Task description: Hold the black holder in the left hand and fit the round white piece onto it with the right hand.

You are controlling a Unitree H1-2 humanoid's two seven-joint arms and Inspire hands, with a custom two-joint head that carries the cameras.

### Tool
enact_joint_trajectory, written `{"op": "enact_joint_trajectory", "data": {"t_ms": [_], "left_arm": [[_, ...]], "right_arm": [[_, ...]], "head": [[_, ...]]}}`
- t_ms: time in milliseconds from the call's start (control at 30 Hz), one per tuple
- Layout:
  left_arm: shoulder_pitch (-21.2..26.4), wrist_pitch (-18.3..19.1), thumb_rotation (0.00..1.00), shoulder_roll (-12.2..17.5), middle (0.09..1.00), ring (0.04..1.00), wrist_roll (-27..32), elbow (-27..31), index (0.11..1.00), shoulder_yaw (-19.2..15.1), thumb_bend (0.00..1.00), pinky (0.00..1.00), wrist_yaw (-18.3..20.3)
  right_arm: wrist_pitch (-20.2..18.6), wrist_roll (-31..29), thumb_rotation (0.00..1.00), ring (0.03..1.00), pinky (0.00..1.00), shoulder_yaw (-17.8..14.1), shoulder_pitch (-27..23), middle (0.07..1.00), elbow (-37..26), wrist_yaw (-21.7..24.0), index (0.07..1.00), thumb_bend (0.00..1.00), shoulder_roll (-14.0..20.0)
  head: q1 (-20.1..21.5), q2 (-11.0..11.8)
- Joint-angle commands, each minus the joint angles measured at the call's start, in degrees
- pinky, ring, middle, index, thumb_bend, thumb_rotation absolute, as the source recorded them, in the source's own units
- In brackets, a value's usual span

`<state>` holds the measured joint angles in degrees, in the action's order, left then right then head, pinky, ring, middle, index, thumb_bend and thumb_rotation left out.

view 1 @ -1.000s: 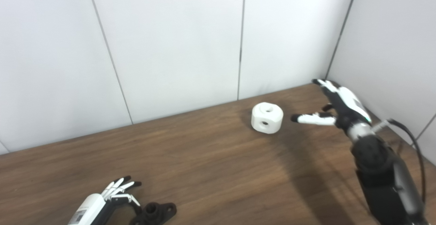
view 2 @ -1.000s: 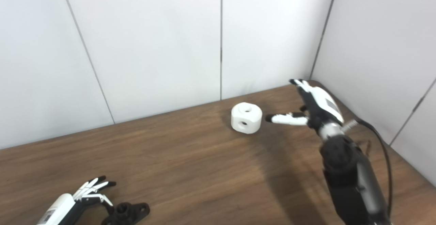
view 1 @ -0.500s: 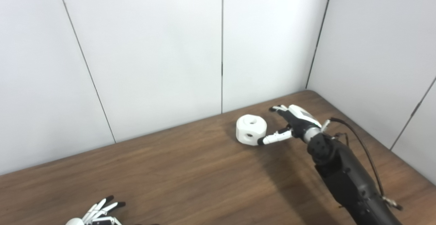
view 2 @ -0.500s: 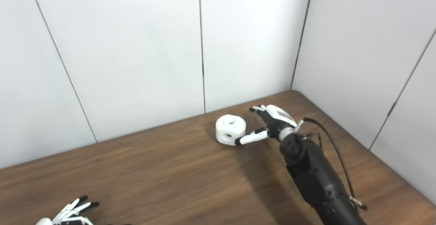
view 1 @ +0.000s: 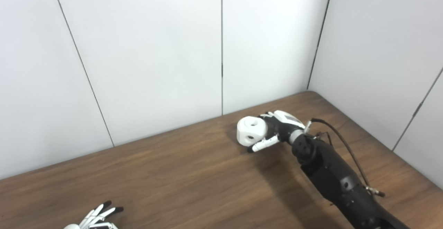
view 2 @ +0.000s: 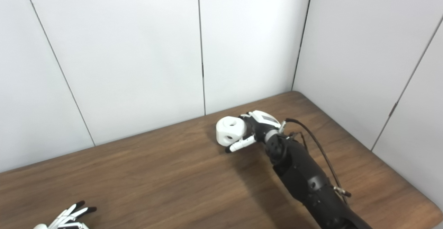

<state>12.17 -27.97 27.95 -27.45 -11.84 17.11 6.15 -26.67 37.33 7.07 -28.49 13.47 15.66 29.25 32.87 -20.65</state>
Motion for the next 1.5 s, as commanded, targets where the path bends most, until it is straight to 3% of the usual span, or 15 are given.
{"op": "enact_joint_trajectory", "data": {"t_ms": [0,367,467,600,667,967,1067,1167,1467], "left_arm": [[-0.29,1.35,0.04,2.15,0.904,0.999,-1.19,0.16,0.479,-0.79,0.51,1.0,0.96],[-0.56,1.22,0.05,2.09,0.902,0.991,-1.06,-0.03,0.479,-0.85,0.51,1.0,1.19],[-0.65,1.25,0.05,2.03,0.904,0.994,-1.31,0.03,0.479,-0.9,0.51,1.0,1.13],[-0.76,1.37,0.04,1.88,0.904,0.992,-1.56,-0.02,0.479,-1.07,0.51,1.0,1.13],[-0.77,1.28,0.04,1.92,0.903,0.99,-1.64,-0.06,0.479,-1.04,0.51,1.0,0.95],[-0.82,1.26,0.04,2.06,0.904,0.993,-1.68,-0.17,0.479,-1.08,0.51,1.0,1.05],[-0.89,1.24,0.05,1.96,0.902,0.991,-1.72,-0.27,0.479,-1.11,0.51,1.0,0.87],[-0.97,1.3,0.05,1.93,0.902,0.991,-1.73,-0.21,0.479,-1.17,0.51,1.0,0.98],[-1.01,1.36,0.05,1.99,0.901,0.985,-2.11,-0.25,0.479,-1.23,0.51,1.0,1.01]], "right_arm": [[1.26,-0.56,0.48,1.0,0.92,0.54,-2.13,1.0,-0.11,-0.93,0.907,1.0,0.37],[2.73,-2.08,0.44,1.0,0.94,0.63,-1.49,1.0,-0.65,-4.33,0.876,0.97,0.65],[3.69,-2.22,0.43,1.0,0.92,0.29,-1.09,1.0,-1.1,-5.98,0.847,0.91,0.66],[5.8,-1.84,0.33,1.0,0.85,-0.56,-0.47,0.999,-0.62,-11.28,0.713,0.68,-0.07],[6.31,-1.79,0.3,1.0,0.84,-0.56,-0.47,0.993,0.02,-12.78,0.677,0.63,-0.26],[7.51,-2.57,0.29,0.988,0.83,-0.55,-0.31,0.972,0.28,-15.62,0.644,0.64,-0.64],[7.67,-2.47,0.27,0.98,0.82,-0.67,-0.29,0.959,0.41,-16.46,0.617,0.62,-0.85],[8.55,-2.42,0.16,0.965,0.8,-0.84,-0.24,0.939,1.2,-18.13,0.505,0.52,-1.14],[10.2,-2.29,0.14,0.95,0.8,-0.65,0.11,0.917,1.78,-20.13,0.483,0.5,-1.12]], "head": [[0.11,0.13],[0.18,0.3],[0.11,0.26],[0.02,0.42],[0.02,0.5],[0.04,0.57],[0.03,0.56],[-0.12,0.53],[-0.26,0.57]]}}
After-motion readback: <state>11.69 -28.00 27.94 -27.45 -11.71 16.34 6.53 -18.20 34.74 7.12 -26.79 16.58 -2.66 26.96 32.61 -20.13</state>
